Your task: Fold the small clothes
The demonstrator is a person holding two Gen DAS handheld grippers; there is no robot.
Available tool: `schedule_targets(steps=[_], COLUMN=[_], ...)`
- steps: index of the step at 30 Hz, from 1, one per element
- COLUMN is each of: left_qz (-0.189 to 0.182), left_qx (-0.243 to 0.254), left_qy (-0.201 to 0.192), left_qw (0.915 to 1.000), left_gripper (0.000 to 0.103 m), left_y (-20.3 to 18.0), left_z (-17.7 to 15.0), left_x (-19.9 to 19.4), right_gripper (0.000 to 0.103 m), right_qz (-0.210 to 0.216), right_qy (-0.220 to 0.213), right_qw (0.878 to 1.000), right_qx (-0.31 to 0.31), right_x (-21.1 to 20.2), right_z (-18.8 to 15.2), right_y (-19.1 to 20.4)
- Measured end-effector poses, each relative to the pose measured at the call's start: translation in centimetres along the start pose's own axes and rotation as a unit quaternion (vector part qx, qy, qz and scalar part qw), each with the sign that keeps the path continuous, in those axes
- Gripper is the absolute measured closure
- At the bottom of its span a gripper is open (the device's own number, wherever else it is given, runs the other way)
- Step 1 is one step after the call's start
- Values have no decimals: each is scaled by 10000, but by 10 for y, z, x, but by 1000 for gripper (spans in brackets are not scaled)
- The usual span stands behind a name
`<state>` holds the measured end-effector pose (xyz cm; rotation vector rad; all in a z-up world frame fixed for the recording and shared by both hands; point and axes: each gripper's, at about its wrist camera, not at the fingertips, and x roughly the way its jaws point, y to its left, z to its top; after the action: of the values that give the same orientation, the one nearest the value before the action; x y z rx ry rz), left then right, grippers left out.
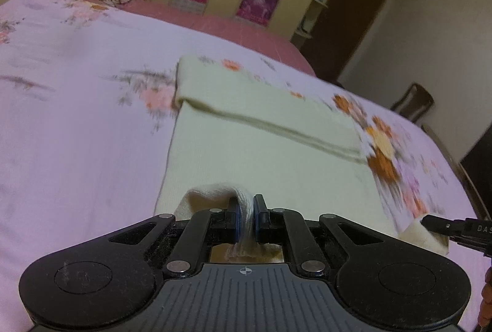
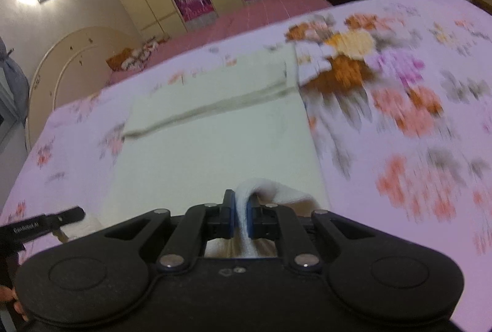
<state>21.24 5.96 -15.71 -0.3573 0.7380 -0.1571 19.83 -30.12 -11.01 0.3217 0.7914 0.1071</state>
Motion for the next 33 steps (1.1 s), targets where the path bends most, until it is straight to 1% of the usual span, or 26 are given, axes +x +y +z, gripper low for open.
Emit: schedule_targets(steps=[2, 4, 9, 15, 17, 20, 22, 24, 25, 27, 28, 29, 30, 31, 32, 33], left_qz=[6, 65, 207, 369, 485, 683, 756, 843, 875, 845, 849, 823, 794, 751, 762, 849], left_qx=[-147, -163, -354, -275, -226, -138, -46, 76, 106, 117, 152, 212, 253, 272, 312, 358], left_qy=[-53, -148, -251, -347, -346, -264, -167, -162, -143, -78, -56, -40, -17, -7, -99, -262], left_qw=[9999, 9997, 9988, 9983, 9980, 9972, 9970, 9963, 9960, 9963, 9963, 9964, 9965, 9968, 9966, 9954], left_gripper=[95, 95, 95, 95, 95, 95, 94, 94, 94, 93, 92, 85, 68, 54, 21, 1], left_y=[2, 2, 6, 3, 3, 3, 4, 2, 2, 2, 2, 1, 0, 1, 0, -1], left_z=[17, 33, 70, 112, 125, 139, 144, 148, 150, 153, 154, 155, 155, 155, 155, 155], left_x=[19, 37, 91, 146, 164, 192, 207, 215, 220, 225, 226, 227, 227, 225, 221, 216], right_gripper=[95, 95, 95, 96, 96, 95, 95, 95, 93, 89, 83, 77, 76, 75, 72, 70], right_qz=[54, 62, 143, 164, 171, 185, 160, 150, 158, 92, 53, 57, 71, 63, 36, -6], right_qy=[-46, -87, -94, -48, 18, 128, 219, 288, 342, 313, 271, 227, 209, 199, 175, 122], right_qw=[10000, 9999, 9998, 9996, 9994, 9985, 9981, 9979, 9977, 9979, 9981, 9980, 9980, 9981, 9984, 9989], right_qx=[5, -28, 76, 223, 291, 501, 544, 557, 563, 553, 558, 583, 595, 580, 528, 461], right_x=[16, 34, 91, 149, 166, 191, 207, 217, 221, 227, 228, 229, 230, 230, 230, 229], right_z=[17, 34, 78, 120, 132, 147, 153, 157, 159, 161, 162, 164, 166, 168, 170, 171], right_y=[0, 0, -7, -22, -28, -38, -42, -45, -47, -50, -51, -54, -56, -57, -56, -56])
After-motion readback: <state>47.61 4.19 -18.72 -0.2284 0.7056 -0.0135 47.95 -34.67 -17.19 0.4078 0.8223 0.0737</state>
